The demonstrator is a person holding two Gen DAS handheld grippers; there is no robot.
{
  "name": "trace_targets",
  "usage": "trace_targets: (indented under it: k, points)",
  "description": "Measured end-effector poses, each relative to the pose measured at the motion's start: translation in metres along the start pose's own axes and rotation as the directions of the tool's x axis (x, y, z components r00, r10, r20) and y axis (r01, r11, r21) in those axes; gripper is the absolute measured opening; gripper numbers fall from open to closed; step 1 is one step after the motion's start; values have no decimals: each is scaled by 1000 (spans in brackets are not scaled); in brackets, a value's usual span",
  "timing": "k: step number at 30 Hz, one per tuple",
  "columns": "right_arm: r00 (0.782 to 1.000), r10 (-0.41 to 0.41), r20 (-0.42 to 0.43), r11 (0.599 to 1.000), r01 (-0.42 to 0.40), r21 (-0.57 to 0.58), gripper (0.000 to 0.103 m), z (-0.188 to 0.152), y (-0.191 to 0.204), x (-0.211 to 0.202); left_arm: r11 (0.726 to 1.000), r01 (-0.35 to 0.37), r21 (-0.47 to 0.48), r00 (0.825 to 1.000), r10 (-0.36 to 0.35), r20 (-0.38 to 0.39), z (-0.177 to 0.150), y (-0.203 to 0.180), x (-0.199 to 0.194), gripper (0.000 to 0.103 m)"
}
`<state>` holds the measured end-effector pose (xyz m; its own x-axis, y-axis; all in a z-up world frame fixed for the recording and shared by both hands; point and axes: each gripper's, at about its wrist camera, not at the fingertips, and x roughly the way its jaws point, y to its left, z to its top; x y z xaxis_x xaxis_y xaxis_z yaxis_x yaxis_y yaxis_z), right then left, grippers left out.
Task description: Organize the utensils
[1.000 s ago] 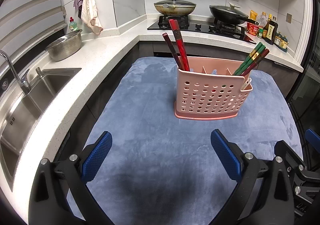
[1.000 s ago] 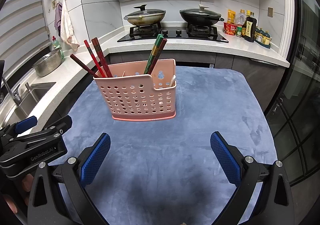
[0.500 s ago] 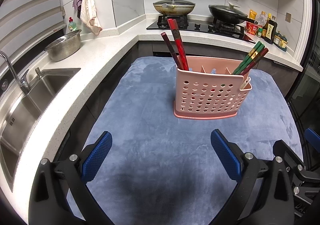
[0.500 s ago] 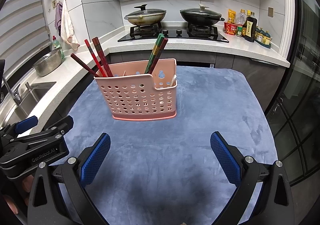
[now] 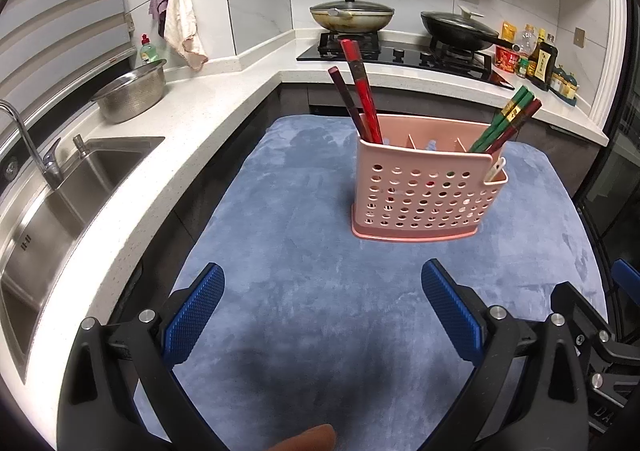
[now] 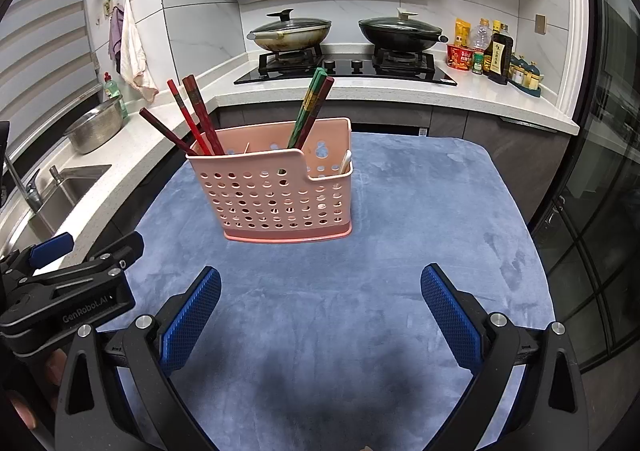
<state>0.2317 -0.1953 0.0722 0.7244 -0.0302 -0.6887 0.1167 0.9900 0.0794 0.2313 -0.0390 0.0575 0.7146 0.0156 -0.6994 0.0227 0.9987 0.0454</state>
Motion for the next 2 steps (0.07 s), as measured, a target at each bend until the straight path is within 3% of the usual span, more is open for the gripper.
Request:
trace_targets:
  k: [2]
  points:
    - [1000,0,1,1000,0,1,96,0,0,0,1000,4,4,1000,-4,0,0,0,0,95]
